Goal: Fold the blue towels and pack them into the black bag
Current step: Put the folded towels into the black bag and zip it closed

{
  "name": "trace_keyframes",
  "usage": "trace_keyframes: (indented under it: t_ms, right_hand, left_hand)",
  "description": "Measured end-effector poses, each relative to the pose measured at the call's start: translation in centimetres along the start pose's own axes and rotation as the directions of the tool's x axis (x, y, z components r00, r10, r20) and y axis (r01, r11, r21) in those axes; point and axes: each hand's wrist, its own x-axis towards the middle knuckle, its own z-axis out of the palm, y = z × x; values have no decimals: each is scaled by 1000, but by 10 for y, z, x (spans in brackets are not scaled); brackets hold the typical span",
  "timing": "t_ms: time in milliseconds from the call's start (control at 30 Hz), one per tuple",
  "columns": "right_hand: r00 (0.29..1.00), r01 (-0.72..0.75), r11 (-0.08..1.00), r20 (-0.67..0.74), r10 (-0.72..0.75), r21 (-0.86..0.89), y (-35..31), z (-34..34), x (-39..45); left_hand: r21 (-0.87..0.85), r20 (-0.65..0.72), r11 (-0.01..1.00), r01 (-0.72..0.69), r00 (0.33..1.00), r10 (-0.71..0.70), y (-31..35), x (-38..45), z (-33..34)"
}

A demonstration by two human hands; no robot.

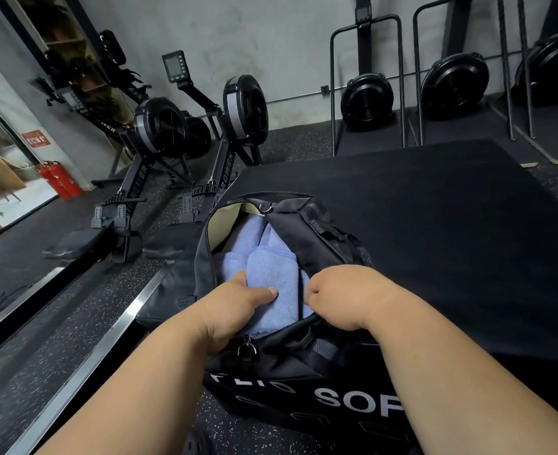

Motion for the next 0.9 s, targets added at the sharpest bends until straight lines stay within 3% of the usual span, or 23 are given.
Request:
trace_keyframes:
  t_ms: [133,333,533,600,767,900]
  right_hand:
    - [993,-65,998,-97,64,-8,1,6,2]
    - [992,-109,992,-59,113,64,10,8,8]
    - [962,-108,968,-221,159,228,23,15,22]
    - [940,-96,957,-292,178,274,22,18,25]
    - [915,-107,945,-342,215,308,16,23,31]
    - [910,-86,932,-353,217,352,20,24,35]
  left_hand:
    - [151,-9,988,14,1000,-13,3,1,-1]
    - [124,-25,988,90,996,-87,11,-1,2]
    - [-134,29,983,123,992,-120,13,-8,5]
    - [-146,46,980,137,990,-132,10,-8,2]
    - [111,-42,993,40,998,-35,13,-11,10]
    - [409,-150,911,-55,981,126,17,-14,11]
